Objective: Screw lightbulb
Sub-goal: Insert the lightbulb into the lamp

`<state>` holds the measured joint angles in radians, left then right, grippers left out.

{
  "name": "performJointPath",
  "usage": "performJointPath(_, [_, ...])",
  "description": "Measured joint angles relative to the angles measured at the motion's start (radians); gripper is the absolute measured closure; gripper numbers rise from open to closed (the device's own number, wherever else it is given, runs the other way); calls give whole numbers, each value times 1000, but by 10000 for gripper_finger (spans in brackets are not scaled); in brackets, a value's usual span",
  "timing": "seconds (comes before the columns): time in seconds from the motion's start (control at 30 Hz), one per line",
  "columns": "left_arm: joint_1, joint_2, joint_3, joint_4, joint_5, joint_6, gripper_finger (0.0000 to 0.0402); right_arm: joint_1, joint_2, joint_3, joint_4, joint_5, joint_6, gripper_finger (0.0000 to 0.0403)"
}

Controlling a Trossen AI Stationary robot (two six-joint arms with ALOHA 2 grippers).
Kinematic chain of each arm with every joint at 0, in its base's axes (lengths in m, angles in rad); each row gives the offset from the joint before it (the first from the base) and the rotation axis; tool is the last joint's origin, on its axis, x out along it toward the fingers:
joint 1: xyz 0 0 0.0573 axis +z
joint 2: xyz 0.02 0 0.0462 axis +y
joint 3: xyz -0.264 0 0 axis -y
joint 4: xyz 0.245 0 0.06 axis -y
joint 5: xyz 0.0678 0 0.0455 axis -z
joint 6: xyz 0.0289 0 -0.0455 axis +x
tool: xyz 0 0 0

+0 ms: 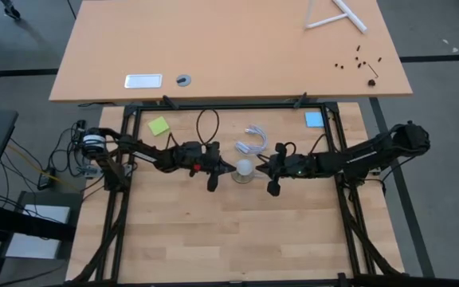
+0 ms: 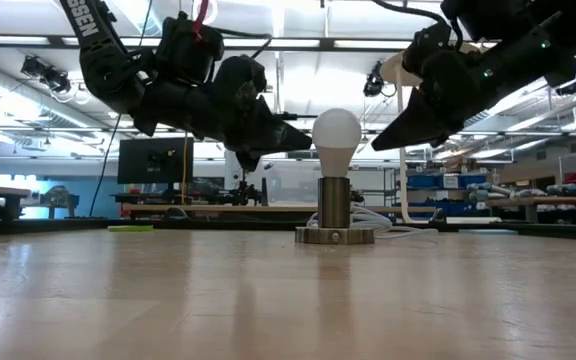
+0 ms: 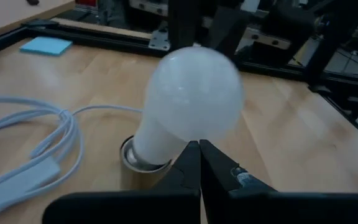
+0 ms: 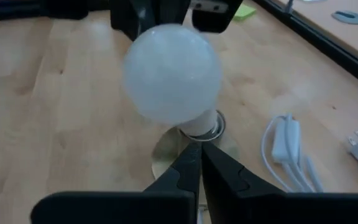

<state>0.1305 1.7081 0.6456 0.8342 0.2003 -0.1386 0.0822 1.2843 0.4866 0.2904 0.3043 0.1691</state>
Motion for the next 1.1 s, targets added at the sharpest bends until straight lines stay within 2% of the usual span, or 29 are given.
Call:
performJointPath(0.17, [-4,0,0,13,0,4,402,-1,34,0,104,-16,-40,381])
performJointPath(0.4, [-4,0,12,4,2,3,401,-14,35,0,106,-6,-33,389])
performJointPath(1.1, [13,0,15,9,-32,-126,401,-61,17,0,104,-45,156,389])
